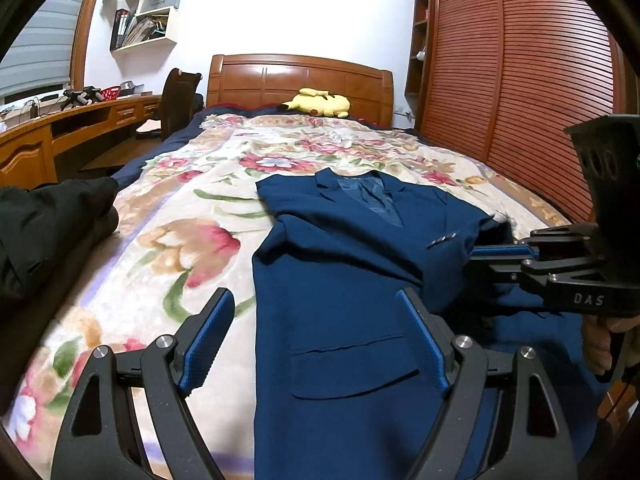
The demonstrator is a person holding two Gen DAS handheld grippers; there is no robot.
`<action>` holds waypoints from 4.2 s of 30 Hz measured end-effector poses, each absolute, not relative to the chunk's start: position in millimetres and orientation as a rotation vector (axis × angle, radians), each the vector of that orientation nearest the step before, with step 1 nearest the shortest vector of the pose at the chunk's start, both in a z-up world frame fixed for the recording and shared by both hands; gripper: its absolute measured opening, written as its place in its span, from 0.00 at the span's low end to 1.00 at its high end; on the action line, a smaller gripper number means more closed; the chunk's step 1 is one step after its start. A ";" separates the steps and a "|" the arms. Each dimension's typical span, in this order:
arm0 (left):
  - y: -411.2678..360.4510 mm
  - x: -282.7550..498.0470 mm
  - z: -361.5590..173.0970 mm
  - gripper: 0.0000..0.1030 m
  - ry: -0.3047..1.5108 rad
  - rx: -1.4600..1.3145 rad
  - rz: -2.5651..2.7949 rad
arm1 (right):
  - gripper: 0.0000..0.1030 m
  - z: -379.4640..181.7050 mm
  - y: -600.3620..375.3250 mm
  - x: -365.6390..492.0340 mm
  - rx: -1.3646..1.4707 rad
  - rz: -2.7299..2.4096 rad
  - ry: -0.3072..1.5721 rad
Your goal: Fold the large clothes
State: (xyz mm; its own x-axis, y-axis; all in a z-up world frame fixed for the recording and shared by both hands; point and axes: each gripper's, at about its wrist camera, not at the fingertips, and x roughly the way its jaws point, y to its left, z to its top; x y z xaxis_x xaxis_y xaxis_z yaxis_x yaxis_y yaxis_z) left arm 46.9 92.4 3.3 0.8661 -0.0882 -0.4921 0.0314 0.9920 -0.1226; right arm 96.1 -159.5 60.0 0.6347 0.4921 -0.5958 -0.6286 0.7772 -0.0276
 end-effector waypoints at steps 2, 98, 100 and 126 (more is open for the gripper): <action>92.4 46.2 3.4 0.80 0.519 -0.107 -0.062 | 0.29 69.1 -166.1 94.4 -0.215 0.645 0.600; -36.7 -0.6 5.2 0.08 0.690 0.116 -0.426 | 0.51 10.1 -341.1 40.0 -0.014 0.218 0.617; -40.4 -5.3 5.0 0.08 0.689 0.119 -0.435 | 0.51 17.6 -341.4 28.7 -0.038 0.201 0.589; 2.6 -3.2 20.7 0.73 0.634 0.086 -0.296 | 0.51 41.7 -301.8 -36.0 -0.166 0.291 0.501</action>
State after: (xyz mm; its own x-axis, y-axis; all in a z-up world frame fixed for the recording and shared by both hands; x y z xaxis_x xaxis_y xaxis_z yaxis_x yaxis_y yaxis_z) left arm -3.2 2.6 20.7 0.7652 -0.2460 -0.5949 0.2982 0.9545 -0.0111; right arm -36.0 -301.8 41.7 0.8370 0.2335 -0.4949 -0.3144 0.9454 -0.0855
